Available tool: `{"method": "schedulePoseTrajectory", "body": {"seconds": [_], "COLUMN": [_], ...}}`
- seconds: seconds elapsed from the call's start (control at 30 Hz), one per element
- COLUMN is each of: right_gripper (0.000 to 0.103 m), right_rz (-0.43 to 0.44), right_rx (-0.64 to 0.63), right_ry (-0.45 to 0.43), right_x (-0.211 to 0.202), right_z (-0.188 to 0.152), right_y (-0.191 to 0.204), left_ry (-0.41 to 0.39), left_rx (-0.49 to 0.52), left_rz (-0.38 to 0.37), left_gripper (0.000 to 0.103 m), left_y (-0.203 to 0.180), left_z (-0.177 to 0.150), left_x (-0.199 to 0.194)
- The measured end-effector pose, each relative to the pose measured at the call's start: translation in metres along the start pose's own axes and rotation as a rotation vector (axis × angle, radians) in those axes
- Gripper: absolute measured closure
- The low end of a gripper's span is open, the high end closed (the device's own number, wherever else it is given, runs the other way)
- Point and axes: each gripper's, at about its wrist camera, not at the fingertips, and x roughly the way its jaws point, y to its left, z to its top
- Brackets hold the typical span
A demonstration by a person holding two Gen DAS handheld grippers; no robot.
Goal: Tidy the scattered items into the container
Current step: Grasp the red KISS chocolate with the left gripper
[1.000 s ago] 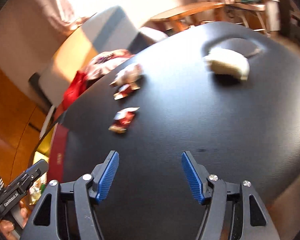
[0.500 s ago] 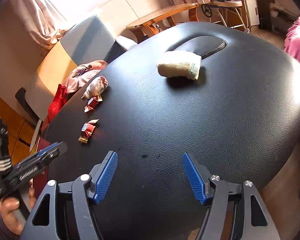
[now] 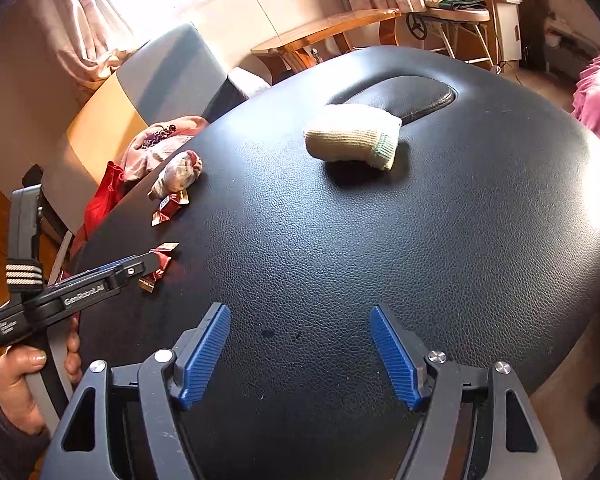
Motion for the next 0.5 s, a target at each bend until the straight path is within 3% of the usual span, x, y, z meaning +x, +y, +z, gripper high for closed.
{"method": "schedulePoseTrajectory", "body": {"seconds": [0.1, 0.27, 0.5], "right_gripper": [0.027, 0.027, 0.027], "right_rz": [-0.003, -0.006, -0.019], "right_rx": [-0.005, -0.009, -0.033], "right_ry": [0.000, -0.001, -0.041], "right_x": [0.001, 0.001, -0.002], "right_z": [0.001, 0.002, 0.018], "right_y": [0.001, 0.000, -0.004], "left_ry": [0.004, 0.004, -0.005], "left_rx": [0.014, 0.028, -0.008], "left_rz": [0.018, 0.036, 0.013], "left_gripper": [0.060, 0.073, 0.076], "left_y": [-0.002, -0.003, 0.004], "left_z": [0.003, -0.002, -0.024], "left_x": [0.008, 0.012, -0.001]}}
